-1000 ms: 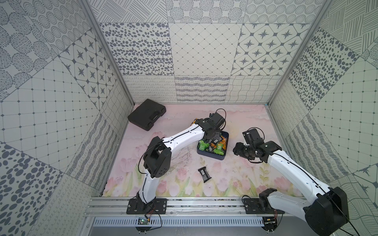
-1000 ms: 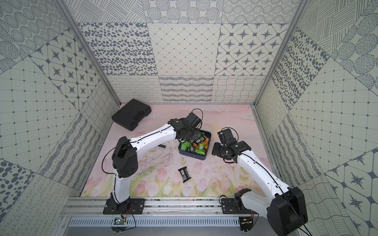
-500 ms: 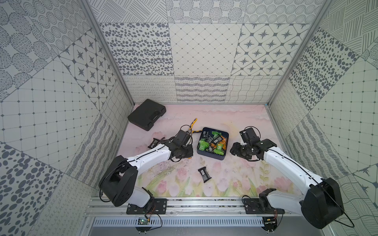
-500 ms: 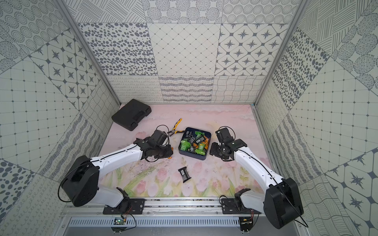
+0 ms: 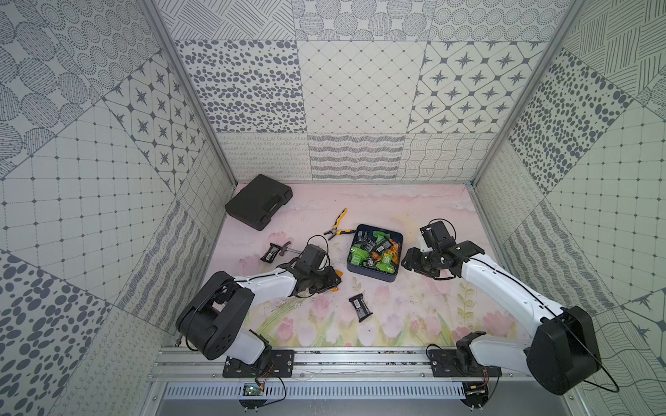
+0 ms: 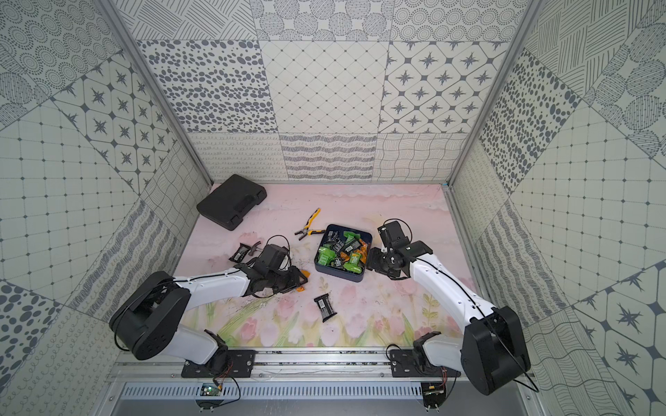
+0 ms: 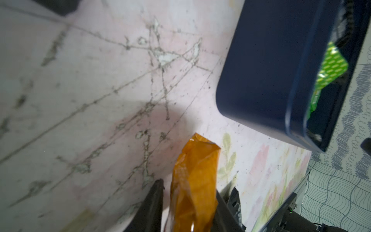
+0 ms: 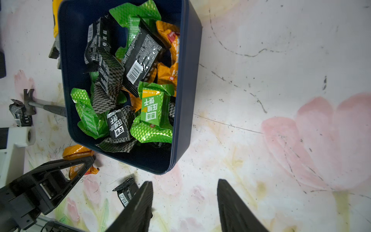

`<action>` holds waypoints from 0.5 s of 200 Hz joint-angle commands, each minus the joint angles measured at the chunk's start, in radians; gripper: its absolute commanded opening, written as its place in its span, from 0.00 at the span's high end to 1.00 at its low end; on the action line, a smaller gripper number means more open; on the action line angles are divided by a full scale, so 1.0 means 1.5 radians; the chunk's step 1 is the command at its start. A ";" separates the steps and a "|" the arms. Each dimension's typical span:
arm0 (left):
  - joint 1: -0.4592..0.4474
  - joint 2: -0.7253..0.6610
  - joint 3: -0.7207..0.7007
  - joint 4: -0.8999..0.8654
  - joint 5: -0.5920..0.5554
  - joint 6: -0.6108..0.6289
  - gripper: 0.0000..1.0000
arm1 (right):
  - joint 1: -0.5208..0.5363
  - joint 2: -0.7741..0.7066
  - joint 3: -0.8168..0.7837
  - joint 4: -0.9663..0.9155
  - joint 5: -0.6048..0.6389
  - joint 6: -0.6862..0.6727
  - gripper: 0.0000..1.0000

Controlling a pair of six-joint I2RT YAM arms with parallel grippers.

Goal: Take the cookies out of the storage box
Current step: Place the cookie at the center of the board.

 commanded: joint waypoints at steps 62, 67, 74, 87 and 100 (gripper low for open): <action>0.005 -0.051 0.057 -0.230 -0.197 0.025 0.37 | 0.047 0.136 0.135 0.068 -0.007 -0.039 0.40; 0.005 -0.058 0.060 -0.235 -0.206 0.026 0.37 | 0.050 0.150 0.145 0.075 -0.011 -0.037 0.40; 0.005 -0.070 0.065 -0.240 -0.219 0.027 0.37 | 0.053 0.168 0.157 0.084 -0.016 -0.030 0.40; 0.005 -0.096 0.071 -0.240 -0.238 0.023 0.37 | 0.057 0.201 0.174 0.111 -0.026 -0.013 0.40; 0.005 -0.125 0.074 -0.230 -0.251 0.017 0.37 | 0.061 0.232 0.187 0.143 -0.033 0.006 0.41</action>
